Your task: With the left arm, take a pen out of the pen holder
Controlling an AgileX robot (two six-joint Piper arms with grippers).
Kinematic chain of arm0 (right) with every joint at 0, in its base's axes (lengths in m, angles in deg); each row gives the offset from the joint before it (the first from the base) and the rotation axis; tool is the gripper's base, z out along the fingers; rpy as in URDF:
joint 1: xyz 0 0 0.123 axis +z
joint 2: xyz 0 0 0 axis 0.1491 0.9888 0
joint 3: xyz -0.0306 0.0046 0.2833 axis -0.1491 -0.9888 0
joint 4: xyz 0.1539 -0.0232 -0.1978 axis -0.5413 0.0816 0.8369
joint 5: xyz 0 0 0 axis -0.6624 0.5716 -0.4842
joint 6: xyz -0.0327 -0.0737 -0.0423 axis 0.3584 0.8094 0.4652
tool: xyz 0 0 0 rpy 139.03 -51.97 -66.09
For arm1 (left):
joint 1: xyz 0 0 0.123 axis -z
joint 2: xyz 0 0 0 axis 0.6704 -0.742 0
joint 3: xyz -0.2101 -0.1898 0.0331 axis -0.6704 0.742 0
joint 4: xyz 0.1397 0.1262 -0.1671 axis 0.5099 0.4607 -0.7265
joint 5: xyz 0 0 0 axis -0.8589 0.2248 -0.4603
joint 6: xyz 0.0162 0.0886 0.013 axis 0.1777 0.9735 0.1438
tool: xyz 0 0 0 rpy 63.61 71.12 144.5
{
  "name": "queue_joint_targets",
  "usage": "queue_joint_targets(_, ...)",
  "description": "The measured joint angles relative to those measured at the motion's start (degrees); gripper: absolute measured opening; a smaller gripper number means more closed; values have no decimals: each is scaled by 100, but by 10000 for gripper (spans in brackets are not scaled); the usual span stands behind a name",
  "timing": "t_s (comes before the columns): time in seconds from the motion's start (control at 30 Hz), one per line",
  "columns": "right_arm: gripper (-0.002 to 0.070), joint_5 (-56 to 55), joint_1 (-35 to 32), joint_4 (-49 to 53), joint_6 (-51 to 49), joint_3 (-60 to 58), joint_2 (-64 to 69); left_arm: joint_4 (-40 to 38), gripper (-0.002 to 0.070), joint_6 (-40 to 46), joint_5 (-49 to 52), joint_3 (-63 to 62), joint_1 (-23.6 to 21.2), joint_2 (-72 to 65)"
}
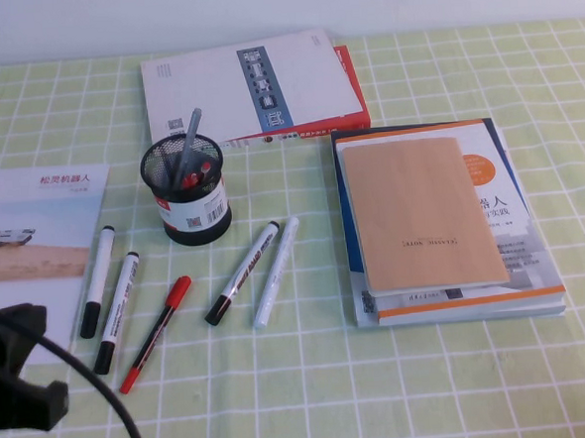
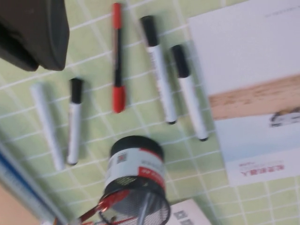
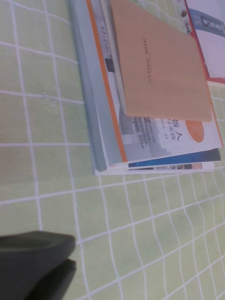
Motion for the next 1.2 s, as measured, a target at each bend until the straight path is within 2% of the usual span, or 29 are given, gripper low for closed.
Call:
queue_joint_targets(0.07, -15, 0, 0, 0, 0, 0, 0, 292, -2, -24, -27, 130, 0, 55)
queue_joint_targets(0.2, -15, 0, 0, 0, 0, 0, 0, 354, -2, -673, -75, 158, 0, 54)
queue_joint_targets(0.3, -15, 0, 0, 0, 0, 0, 0, 458, -2, -806, -159, 162, 0, 54)
queue_joint_targets(0.43, -15, 0, 0, -36, 0, 0, 0, 739, -2, -969, -973, 464, -58, 203)
queue_joint_targets(0.5, -15, 0, 0, -62, 0, 0, 0, 709, -2, -982, -1591, 820, -297, 499)
queue_joint_targets(0.63, -15, 10, 0, -143, 0, 0, 0, 134, -2, -554, -2581, 1676, -1087, 1471)
queue_joint_targets(0.73, -15, 10, 0, -171, 0, 0, 0, -179, -2, -225, -3034, 2280, -1609, 2238)
queue_joint_targets(0.87, -15, 20, 0, -171, 0, 0, 0, -906, -3, 454, -3273, 2940, -2093, 3172)
queue_joint_targets(1.03, -15, 20, 0, -195, 0, 0, 0, -1204, -3, 689, -3299, 3395, -2232, 3846)
queue_joint_targets(1.2, -15, 20, 0, -207, 0, 0, 0, -1243, -3, 701, -2825, 3410, -2232, 3893)
